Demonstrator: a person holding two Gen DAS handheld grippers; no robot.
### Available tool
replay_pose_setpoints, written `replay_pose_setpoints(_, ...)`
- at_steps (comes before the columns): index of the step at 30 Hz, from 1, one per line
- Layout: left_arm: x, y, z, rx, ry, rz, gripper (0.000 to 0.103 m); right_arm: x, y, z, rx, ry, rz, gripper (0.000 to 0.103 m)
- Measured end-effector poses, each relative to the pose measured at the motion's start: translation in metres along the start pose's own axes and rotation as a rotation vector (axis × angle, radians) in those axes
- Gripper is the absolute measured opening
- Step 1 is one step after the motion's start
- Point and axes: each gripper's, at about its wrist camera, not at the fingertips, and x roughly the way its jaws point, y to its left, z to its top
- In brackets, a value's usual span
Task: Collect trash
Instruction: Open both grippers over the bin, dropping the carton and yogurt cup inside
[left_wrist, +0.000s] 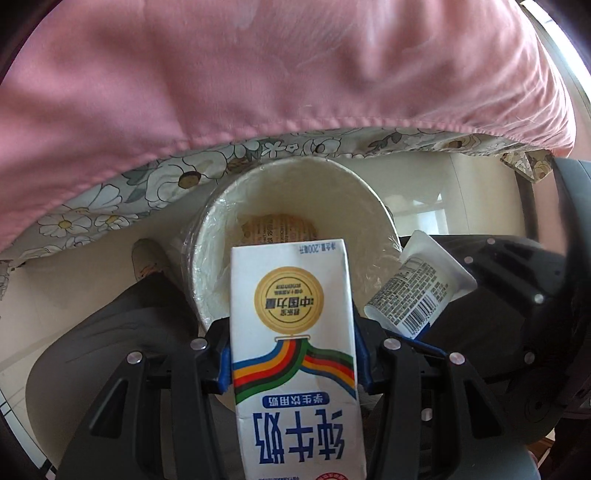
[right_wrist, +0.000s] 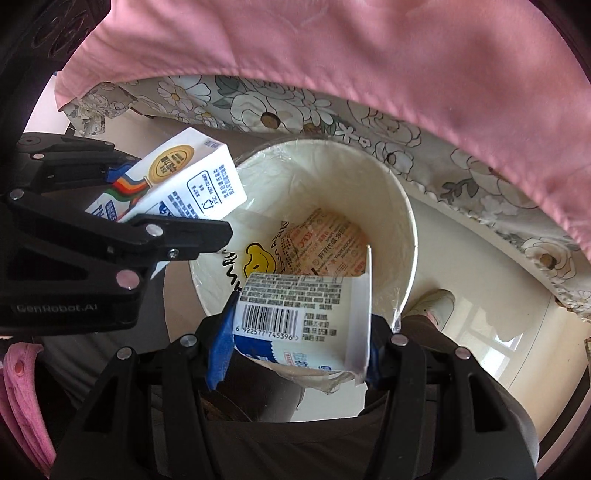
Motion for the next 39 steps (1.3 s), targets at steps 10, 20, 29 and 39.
replay_pose_setpoints(10, 0.042, 0.009, 0.011, -0.077, 0.067, -0.024, 0.051, 0.06, -0.006, 0.006, 0.089, 0.128, -0.009, 0.057)
replay_pose_setpoints(20, 0.081, 0.023, 0.023, -0.081, 0.116, -0.068, 0.052, 0.102, -0.023, 0.009, 0.231, 0.196, 0.062, 0.057)
replay_pose_setpoints(29, 0.114, 0.019, 0.027, -0.019, 0.157, -0.056, 0.052, 0.129, -0.038, 0.009, 0.351, 0.208, 0.123, 0.057)
replay_pose_setpoints(39, 0.137, 0.022, 0.029, -0.014, 0.186, -0.004, 0.051, 0.144, -0.036, 0.012, 0.35, 0.221, 0.084, 0.057)
